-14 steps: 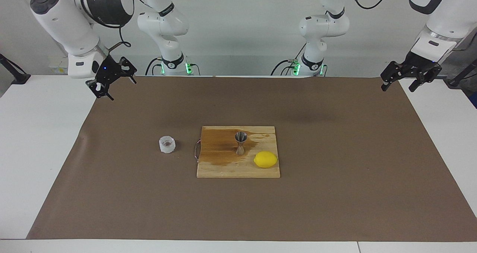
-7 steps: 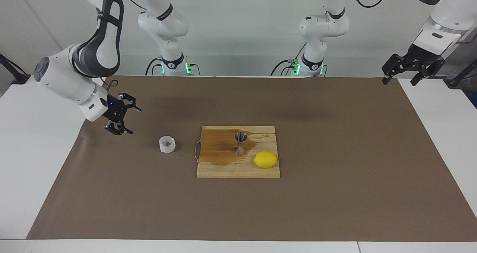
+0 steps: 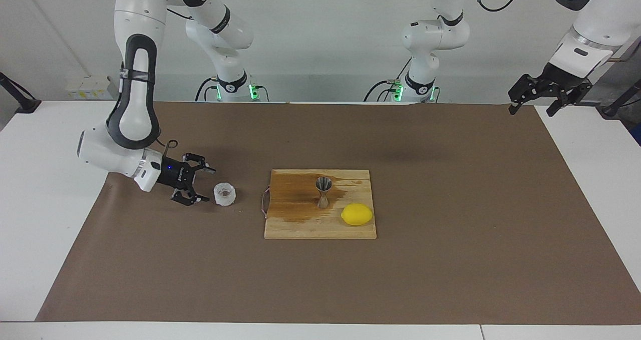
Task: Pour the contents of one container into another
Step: 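Move the right gripper to the small white cup and grasp it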
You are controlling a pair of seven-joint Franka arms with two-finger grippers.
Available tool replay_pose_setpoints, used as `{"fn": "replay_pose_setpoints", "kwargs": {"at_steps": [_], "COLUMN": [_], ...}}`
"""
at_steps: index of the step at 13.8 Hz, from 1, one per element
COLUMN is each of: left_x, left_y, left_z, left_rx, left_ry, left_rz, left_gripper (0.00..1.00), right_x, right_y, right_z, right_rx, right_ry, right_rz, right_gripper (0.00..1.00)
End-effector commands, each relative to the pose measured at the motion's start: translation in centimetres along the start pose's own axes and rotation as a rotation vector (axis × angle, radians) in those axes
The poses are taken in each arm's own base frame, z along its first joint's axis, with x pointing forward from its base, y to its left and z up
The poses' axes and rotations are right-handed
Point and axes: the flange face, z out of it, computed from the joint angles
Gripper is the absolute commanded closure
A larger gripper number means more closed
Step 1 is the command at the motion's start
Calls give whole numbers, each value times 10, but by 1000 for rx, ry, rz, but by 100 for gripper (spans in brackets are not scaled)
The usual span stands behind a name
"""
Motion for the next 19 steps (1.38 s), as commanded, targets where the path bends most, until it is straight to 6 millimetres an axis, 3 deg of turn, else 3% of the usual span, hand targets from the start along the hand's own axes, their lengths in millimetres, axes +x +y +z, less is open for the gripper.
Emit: {"fn": "replay_pose_setpoints", "kwargs": {"at_steps": [1, 4, 7, 9, 11, 12, 13, 16, 19], "left_x": [-4, -8, -9, -9, -9, -9, -9, -9, -9], "left_y": [1, 2, 2, 2, 2, 2, 2, 2, 2], "left_z": [0, 3, 3, 3, 3, 3, 3, 3, 3], "left_rx": [4, 0, 0, 0, 0, 0, 0, 0, 0], "left_ry": [-16, -41, -41, -41, -41, -41, -41, -41, -41], "left_rz": [3, 2, 2, 2, 2, 2, 2, 2, 2], "left_gripper": [0, 0, 0, 0, 0, 0, 0, 0, 0], "right_x": [9, 7, 5, 5, 13, 17, 23, 48, 112], "right_y": [1, 2, 3, 3, 4, 5, 8, 14, 19], "right_z": [4, 27, 31, 31, 38, 39, 37, 41, 50], "right_rx": [-28, -32, -46, -47, -34, -34, -42, -39, -23], "right_ry": [37, 50, 31, 30, 29, 31, 35, 48, 32], "right_rz": [-34, -46, -91, -94, -110, -114, -116, -51, 12], "right_gripper": [0, 0, 0, 42, 67, 73, 77, 77, 77]}}
